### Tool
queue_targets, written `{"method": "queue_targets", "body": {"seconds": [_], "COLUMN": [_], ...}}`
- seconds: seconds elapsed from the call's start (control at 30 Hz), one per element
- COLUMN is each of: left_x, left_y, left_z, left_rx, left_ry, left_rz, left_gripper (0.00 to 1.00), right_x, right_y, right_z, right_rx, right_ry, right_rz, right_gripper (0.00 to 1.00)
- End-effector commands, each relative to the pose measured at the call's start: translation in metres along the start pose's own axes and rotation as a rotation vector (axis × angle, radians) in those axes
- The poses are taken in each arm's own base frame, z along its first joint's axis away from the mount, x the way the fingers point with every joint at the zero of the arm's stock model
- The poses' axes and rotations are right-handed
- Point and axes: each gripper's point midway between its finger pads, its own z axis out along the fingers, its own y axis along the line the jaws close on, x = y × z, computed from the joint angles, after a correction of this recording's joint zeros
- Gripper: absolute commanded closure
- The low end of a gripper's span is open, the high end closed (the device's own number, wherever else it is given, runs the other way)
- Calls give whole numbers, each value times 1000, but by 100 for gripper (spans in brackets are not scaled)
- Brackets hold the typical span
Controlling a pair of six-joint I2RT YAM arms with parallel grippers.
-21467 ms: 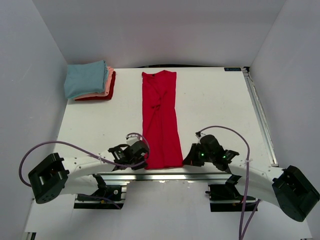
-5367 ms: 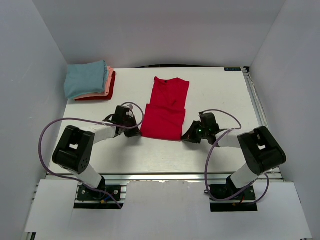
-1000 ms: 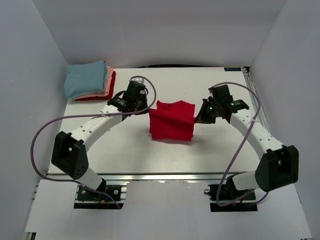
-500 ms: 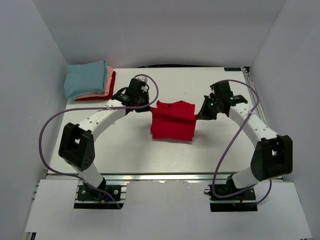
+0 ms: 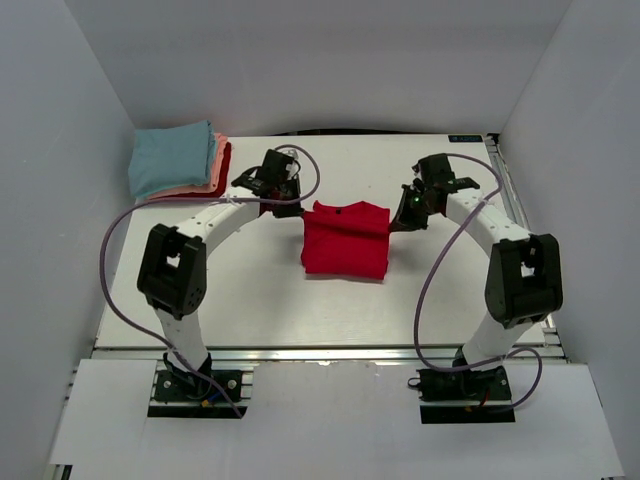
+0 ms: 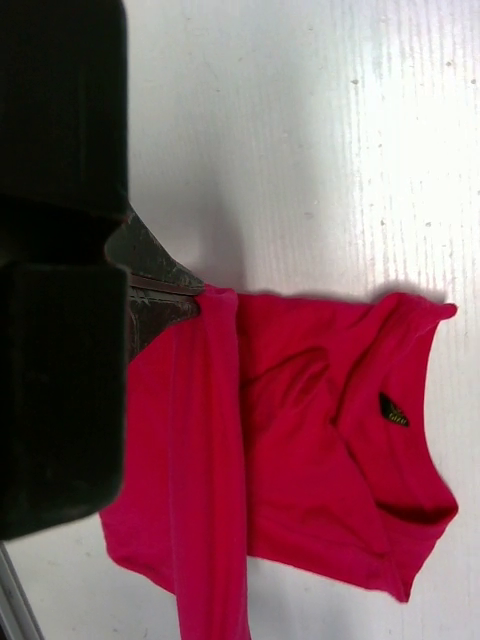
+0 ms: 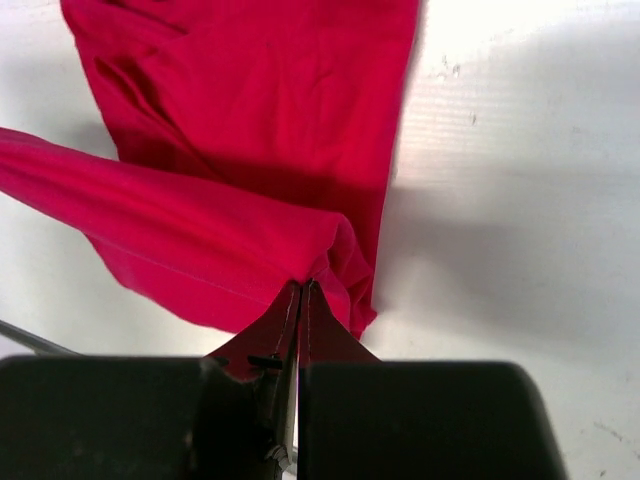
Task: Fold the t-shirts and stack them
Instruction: Fold the long partially folded tshirt into a neat square
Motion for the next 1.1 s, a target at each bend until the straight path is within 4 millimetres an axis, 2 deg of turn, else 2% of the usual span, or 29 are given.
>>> {"method": "queue_targets", "body": {"seconds": [0.0, 0.03, 0.1, 0.13, 0.17, 0.27, 0.3, 0.37, 0.43, 0.47, 0.5, 0.53, 0.57, 0.6, 0.63, 0.67, 0.7, 0.73, 0.77, 0.83, 0.87, 0.9, 0.97, 1.07], "left_x": [-28, -34, -32, -40, -34, -41, -43, -56, -57, -61, -71, -74, -77, -90, -93, -97, -100, -102, -101, -90, -91, -88, -74, -53], "left_y": [17, 17, 22, 22, 19, 21, 21, 19, 20, 20, 18, 18, 17, 15, 14, 14, 14, 15, 18, 27, 26, 26, 18, 15], "left_z": [1, 4, 17, 18, 26, 38, 41, 44, 54, 57, 62, 65, 65, 63, 65, 64, 63, 60, 58, 57, 50, 47, 45, 53], "left_rx": [-42, -39, -50, -49, -22, -8, -6, 7, 19, 21, 33, 36, 37, 49, 55, 62, 63, 69, 64, 52, 57, 72, 151, 216], "left_ry": [-49, -54, -30, -43, -12, 1, 3, -13, 6, 4, -3, -2, 1, -24, -28, -38, -44, -46, -42, -9, -15, -10, 23, 76], "left_rz": [15, 12, 15, 12, 15, 14, 16, 17, 20, 23, 33, 35, 37, 34, 33, 29, 31, 30, 33, 50, 59, 83, 108, 141], "left_gripper": [100, 100, 100, 100, 100, 87, 75, 61, 49, 44, 40, 40, 42, 44, 46, 46, 46, 46, 47, 55, 63, 65, 62, 59], "right_x": [-25, -27, -31, -33, -36, -46, -49, -55, -62, -64, -68, -79, -84, -88, -105, -113, -120, -135, -141, -150, -149, -146, -133, -109], "right_y": [-10, -10, -13, -12, -13, -13, -13, -13, -14, -14, -13, -12, -12, -13, -12, -11, -13, -12, -10, -4, -2, 0, 2, 2], "right_z": [1, 4, 11, 13, 15, 24, 27, 32, 39, 42, 49, 49, 51, 60, 56, 58, 61, 56, 55, 49, 43, 40, 32, 33], "right_rx": [36, 33, 36, 32, 34, 34, 32, 34, 30, 27, 15, 25, 22, 17, 31, 28, 37, 49, 34, 9, -8, -14, -53, -123], "right_ry": [-52, -55, -45, -48, -48, -56, -60, -73, -84, -88, -96, -118, -129, -135, -182, -207, -221, -264, -277, -306, -315, -317, -338, -320], "right_rz": [-31, -31, -26, -26, -20, -5, -5, 0, 18, 24, 29, 35, 37, 34, 24, 9, 1, -20, -44, -89, -140, -156, -229, -295], "right_gripper": [100, 100, 100, 100, 100, 100, 100, 99, 89, 77, 71, 64, 52, 48, 45, 39, 36, 34, 34, 34, 36, 36, 36, 39]}}
